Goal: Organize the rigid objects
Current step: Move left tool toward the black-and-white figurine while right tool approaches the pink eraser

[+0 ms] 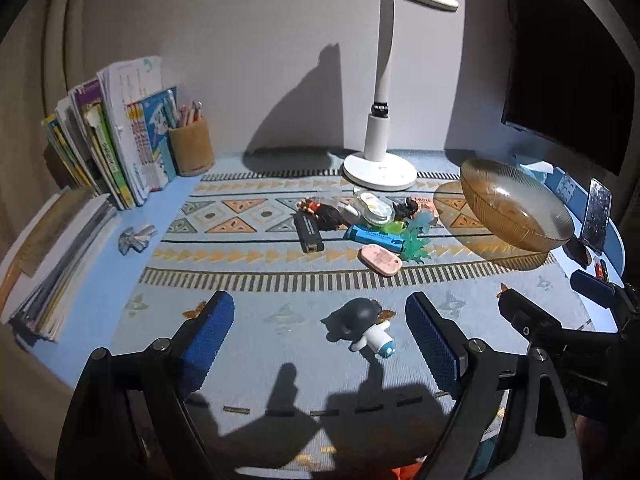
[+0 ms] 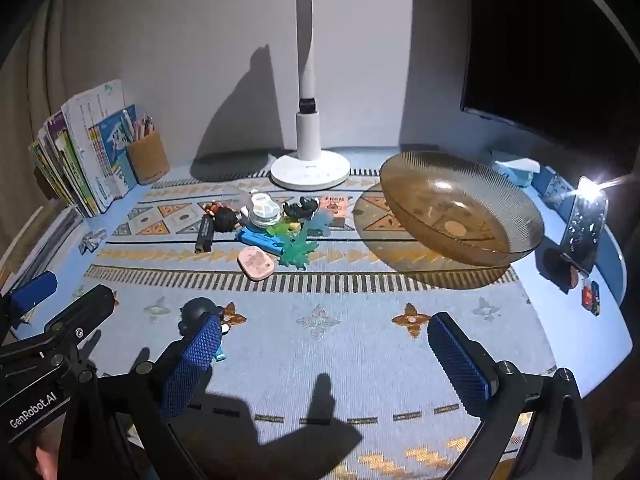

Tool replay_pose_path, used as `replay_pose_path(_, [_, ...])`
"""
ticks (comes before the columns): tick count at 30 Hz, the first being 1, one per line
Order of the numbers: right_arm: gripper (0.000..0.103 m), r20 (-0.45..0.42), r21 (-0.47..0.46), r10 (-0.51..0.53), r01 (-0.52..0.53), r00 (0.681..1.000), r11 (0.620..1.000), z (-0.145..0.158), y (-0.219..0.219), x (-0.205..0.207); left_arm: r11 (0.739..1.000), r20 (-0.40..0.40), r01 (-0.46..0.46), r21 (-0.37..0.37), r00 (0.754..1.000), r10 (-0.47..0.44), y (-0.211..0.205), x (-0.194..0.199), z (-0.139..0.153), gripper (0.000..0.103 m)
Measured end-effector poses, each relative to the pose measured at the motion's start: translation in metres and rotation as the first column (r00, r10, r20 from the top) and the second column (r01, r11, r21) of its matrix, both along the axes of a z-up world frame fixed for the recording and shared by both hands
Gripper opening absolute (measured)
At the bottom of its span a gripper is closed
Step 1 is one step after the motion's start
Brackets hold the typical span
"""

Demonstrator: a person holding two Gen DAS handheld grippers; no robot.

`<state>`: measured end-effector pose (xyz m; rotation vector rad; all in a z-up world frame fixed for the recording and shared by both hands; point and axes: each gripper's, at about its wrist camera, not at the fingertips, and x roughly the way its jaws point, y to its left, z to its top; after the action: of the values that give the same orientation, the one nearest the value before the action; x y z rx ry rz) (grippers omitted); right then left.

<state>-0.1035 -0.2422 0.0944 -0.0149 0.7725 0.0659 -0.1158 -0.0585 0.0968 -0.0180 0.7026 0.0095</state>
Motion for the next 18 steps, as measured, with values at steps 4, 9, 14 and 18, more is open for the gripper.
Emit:
replay_pose_path(4, [0.103,-0.036,-0.005,-0.002,0.002,0.999,1.0,-0.012,0.0,0.019,1.0,-0.03,0.025,-0.012,0.999,-0.026,-0.001,0.019,-0.011,0.087])
replay_pose_path(9, [0.103,-0.09,-0.011,-0.004,0.003,0.996,1.0,-0.029,-0.001,0.043,0.998,-0.068,0.046,-0.031,0.997,-0.048,-0.002,0.042,-0.025,0.087])
replay_pose_path(14, [0.103,-0.136,-0.006,-0.011,0.01,0.991,1.0,-0.045,-0.006,0.063,0.998,-0.069,0.052,-0.021,0.996,-0.053,-0.003,0.056,-0.034,0.087])
replay_pose_path(18, [0.103,-0.161,0.0,-0.009,0.009,0.987,1.0,-0.056,-0.006,0.077,0.998,-0.09,0.055,-0.03,0.994,-0.058,-0.002,0.068,-0.04,0.087])
